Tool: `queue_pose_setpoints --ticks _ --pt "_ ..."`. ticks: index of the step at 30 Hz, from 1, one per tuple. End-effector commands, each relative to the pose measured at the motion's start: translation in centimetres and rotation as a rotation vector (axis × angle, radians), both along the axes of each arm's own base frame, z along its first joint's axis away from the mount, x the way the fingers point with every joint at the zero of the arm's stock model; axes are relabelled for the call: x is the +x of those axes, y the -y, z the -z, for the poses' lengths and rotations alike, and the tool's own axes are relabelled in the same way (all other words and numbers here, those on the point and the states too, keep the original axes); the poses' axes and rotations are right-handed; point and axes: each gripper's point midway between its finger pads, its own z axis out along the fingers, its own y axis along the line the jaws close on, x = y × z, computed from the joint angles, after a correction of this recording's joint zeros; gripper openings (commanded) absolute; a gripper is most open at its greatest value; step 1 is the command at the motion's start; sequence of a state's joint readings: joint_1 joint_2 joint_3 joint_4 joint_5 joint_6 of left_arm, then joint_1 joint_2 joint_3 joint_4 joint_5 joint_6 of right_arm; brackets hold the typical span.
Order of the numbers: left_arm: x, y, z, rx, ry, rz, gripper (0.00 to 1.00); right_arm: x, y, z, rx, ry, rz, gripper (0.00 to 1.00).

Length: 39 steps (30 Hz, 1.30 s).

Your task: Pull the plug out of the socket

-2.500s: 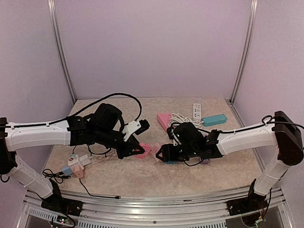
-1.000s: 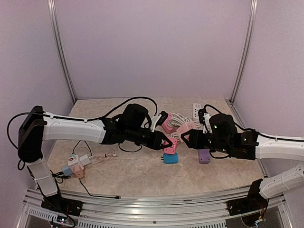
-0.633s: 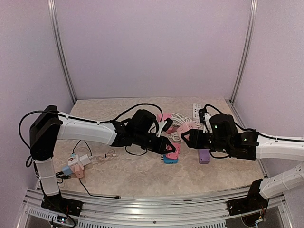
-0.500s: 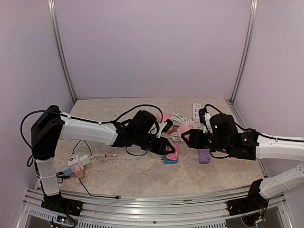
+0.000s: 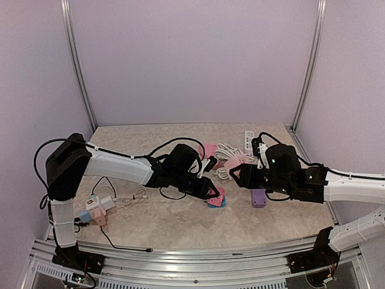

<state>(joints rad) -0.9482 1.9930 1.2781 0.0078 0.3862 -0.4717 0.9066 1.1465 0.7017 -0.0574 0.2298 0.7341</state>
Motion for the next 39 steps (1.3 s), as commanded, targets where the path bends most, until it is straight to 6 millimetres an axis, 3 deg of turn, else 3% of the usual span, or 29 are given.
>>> queue_pose_setpoints --ticks 1,9,20,33,39 --pt "0.8 0.7 -0.6 -0.030 -0.002 0.000 0.08 0.4 -0.2 -0.5 0.021 0.018 0.011 0.00" --pt "1.3 0.9 -0.2 -0.022 -0.003 0.013 0.15 0.3 -0.2 -0.3 0.017 0.013 0.008 0.00" --pt "1.3 0.3 0.6 0.037 0.006 0.010 0.34 0.3 0.0 -0.4 0.015 0.015 0.014 0.00" --pt "2.8 -1.4 1.1 0.141 0.086 -0.063 0.44 0.2 -0.1 -0.6 0.015 0.019 0.004 0.00" --pt "3.0 -2.5 -1.4 0.095 0.144 -0.108 0.60 -0.2 -0.3 -0.3 -0.031 0.039 -0.042 0.00"
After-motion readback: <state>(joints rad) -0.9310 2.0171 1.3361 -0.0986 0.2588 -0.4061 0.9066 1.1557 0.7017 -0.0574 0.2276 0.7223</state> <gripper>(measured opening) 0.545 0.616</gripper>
